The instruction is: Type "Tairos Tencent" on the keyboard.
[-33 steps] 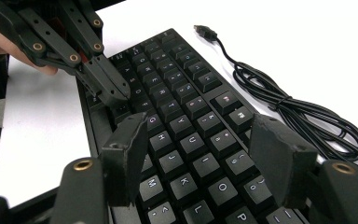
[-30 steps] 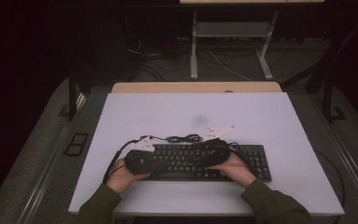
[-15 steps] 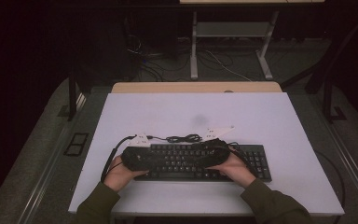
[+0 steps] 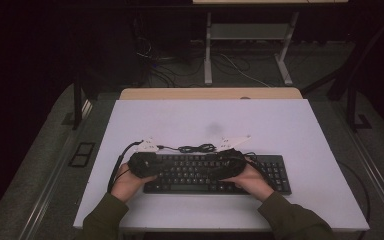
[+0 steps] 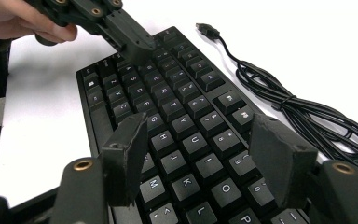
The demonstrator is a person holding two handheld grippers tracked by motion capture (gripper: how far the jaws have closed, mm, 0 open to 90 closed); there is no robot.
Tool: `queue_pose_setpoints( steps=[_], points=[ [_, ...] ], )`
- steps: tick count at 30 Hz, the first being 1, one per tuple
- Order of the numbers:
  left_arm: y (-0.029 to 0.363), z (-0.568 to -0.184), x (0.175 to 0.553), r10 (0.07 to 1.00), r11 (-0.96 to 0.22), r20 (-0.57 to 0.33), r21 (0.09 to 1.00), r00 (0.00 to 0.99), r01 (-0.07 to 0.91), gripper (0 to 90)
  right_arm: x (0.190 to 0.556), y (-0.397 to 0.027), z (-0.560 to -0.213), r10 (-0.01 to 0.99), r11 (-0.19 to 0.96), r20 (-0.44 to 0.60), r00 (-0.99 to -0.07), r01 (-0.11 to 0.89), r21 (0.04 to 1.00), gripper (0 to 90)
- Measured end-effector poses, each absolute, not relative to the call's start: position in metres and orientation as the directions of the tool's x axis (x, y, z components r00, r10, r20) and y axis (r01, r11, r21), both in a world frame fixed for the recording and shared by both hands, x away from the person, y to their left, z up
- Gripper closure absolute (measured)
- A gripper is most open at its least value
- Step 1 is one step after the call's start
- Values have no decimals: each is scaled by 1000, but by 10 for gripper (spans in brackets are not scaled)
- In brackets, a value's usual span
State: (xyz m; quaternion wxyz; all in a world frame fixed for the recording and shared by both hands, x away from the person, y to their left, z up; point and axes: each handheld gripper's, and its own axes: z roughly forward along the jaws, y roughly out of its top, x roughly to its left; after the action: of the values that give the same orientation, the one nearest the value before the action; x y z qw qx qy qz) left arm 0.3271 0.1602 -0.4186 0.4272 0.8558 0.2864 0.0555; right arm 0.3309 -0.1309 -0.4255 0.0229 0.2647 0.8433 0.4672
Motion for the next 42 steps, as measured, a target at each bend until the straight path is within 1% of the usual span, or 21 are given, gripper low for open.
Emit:
queue_pose_setpoints(
  steps=[20,25,29,36,40,42],
  points=[
    [154,-428,333,533,-512,-138,733,835,449,896,331,-131,-425,468,423,208,-859,424,801,368],
    [151,-432,333,529,-540,-124,714,840,445,896,331,-131,-425,469,422,208,-858,424,801,368],
    [152,-431,333,530,-535,-124,718,839,445,895,331,-131,-425,471,416,211,-857,426,803,368],
    [157,-423,331,540,-490,-137,751,830,443,892,331,-131,-425,470,419,209,-858,425,803,368],
    [158,-422,330,548,-471,-142,761,824,445,815,331,-131,-425,471,417,210,-856,427,802,379],
    [158,-421,329,551,-464,-144,765,822,445,760,331,-131,-425,470,415,212,-857,427,804,396]
  ],
)
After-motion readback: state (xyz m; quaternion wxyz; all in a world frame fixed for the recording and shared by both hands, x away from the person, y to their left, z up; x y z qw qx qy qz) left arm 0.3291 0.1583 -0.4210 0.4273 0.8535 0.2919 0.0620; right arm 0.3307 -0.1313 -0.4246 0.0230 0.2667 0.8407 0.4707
